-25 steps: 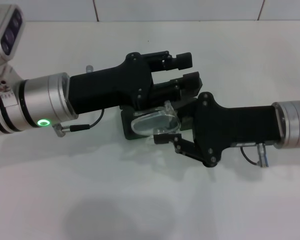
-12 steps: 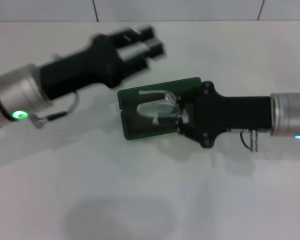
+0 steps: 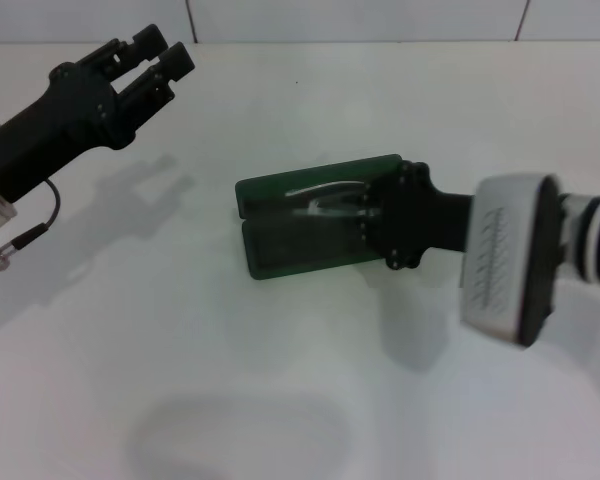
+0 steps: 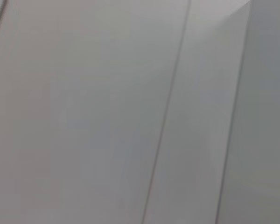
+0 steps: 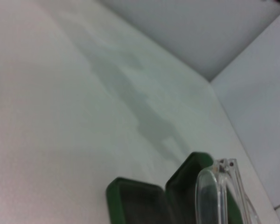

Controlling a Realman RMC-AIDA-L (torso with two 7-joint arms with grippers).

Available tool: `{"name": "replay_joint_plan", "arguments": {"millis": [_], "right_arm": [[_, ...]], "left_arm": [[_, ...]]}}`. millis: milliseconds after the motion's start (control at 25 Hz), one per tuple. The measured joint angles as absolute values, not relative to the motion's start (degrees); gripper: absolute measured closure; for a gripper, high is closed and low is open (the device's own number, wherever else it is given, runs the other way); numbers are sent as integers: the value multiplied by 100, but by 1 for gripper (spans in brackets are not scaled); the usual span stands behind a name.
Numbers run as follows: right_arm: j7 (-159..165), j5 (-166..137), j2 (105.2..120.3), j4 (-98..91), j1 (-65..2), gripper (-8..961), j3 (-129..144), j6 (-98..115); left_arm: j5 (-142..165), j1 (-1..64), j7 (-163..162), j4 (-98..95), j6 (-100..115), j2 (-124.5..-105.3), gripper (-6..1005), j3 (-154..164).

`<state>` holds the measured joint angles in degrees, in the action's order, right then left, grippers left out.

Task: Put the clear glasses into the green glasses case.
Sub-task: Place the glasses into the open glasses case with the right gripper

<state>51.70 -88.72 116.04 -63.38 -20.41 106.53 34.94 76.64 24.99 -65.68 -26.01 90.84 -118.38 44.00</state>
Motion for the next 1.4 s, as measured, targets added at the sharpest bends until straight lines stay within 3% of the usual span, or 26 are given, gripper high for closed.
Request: {"name": "replay_joint_plan", "arguments": {"millis": [280, 1240, 1400], "right_arm": [[5196, -8915, 11614, -6287, -2104, 828, 11765, 2000], [5351, -8818, 11619, -6310, -2207, 818, 13108, 172], [5328, -8815, 11618, -6435, -2115, 741, 13153, 52]], "left_arm": [[7772, 2603, -6614, -2579, 8808, -11871, 538, 4439], [7919, 2617, -6609, -2566, 8788, -11913, 539, 4429], [7920, 2610, -6611, -2566, 8789, -11921, 539, 4429]]}}
